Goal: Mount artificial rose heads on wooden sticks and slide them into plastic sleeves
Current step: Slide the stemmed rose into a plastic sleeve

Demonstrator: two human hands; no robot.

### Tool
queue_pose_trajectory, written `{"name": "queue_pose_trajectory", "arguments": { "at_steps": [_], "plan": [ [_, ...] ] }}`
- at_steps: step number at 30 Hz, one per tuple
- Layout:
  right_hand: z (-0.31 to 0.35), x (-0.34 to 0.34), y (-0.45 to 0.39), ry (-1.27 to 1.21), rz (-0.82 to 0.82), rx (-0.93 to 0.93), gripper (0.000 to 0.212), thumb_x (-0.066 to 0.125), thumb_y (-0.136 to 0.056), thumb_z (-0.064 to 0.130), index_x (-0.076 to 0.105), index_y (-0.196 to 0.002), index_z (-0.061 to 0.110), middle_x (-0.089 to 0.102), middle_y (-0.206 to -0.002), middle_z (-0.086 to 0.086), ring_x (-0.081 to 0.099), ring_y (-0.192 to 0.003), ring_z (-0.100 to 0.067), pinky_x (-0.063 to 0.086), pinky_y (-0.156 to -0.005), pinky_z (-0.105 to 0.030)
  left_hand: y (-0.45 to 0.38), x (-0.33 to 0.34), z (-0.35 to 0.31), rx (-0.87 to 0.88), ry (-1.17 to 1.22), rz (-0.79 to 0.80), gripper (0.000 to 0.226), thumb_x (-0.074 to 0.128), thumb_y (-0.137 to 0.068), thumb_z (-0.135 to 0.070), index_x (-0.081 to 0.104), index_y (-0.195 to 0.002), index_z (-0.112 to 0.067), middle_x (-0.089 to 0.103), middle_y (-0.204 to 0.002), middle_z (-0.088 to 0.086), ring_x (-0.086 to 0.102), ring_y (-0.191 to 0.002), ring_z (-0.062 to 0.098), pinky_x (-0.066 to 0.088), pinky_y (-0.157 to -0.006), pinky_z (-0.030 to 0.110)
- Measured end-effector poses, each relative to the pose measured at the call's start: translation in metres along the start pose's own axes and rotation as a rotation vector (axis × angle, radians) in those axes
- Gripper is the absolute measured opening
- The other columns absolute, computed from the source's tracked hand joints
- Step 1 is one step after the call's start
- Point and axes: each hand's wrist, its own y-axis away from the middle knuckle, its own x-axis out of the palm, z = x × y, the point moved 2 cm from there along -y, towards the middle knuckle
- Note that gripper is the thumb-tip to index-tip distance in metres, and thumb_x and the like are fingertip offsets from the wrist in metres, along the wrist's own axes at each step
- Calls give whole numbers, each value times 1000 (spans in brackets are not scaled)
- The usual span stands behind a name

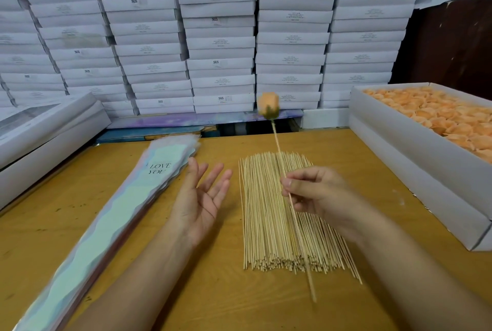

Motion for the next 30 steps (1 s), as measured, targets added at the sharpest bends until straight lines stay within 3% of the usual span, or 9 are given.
{"name": "queue_pose_trajectory", "arguments": {
  "at_steps": [5,10,15,17,21,24,26,28,30],
  "plan": [
    [-15,3,-9,-224,-95,60,27,77,-74,12,71,-98,1,75,-83,-12,71,-70,-17,58,-59,-22,-3,-3,0,-14,3,-34,46,63,-91,-39,56,-126,-11,76,-110,14,76,-94,27,63,-63,30],
    [-24,0,-13,-240,-169,78,13,64,-92,-1,68,-104,-1,75,-81,-11,74,-73,-20,59,-61,-25,-5,-9,-1,-38,-2,-55,29,51,-103,-25,56,-127,-10,75,-112,17,75,-95,30,64,-69,34],
    [-27,-2,-14,-260,-193,79,17,67,-88,-6,68,-104,-1,75,-83,-12,74,-74,-23,60,-59,-28,-5,-10,-3,-47,-15,-95,30,53,-99,-17,56,-128,-9,74,-112,18,75,-98,32,63,-76,38],
    [-27,-2,-15,-262,-193,78,19,68,-86,-7,69,-104,-1,75,-85,-13,74,-74,-24,60,-59,-28,-5,-9,-6,-45,-87,-124,29,56,-98,-13,59,-126,-11,75,-113,16,76,-95,29,64,-71,35],
    [-28,-3,-15,-263,-181,75,19,67,-87,-7,69,-105,-1,75,-85,-13,74,-75,-25,60,-59,-28,-9,-9,-33,79,-715,-286,21,63,-95,-6,64,-114,-16,74,-105,8,74,-82,18,58,-57,27],
    [-29,-4,-16,-258,-172,74,19,67,-87,-7,69,-105,-2,75,-85,-12,74,-76,-25,60,-60,-29,-17,-24,-65,454,-1348,-435,23,63,-95,-10,66,-118,-15,70,-117,9,64,-100,21,52,-81,32],
    [-30,-4,-17,-248,-167,72,18,66,-88,-7,69,-105,-1,76,-85,-12,74,-76,-24,60,-61,-29,-24,-36,-84,568,-1595,-471,37,61,-94,-12,62,-130,-11,64,-132,11,58,-118,27,49,-99,42],
    [-31,-5,-18,-235,-162,71,17,66,-88,-6,69,-104,-1,75,-84,-11,74,-75,-24,60,-61,-30,-36,-50,-95,501,-1867,-480,48,60,-97,-23,52,-143,-10,51,-149,13,47,-135,33,40,-111,48],
    [-32,-5,-18,-226,-154,66,17,67,-88,-6,69,-104,-1,75,-84,-11,74,-76,-24,60,-62,-30,-45,-63,-100,277,-2178,-482,59,47,-103,-43,38,-152,-12,33,-162,12,31,-147,35,27,-119,53]
  ]
}}
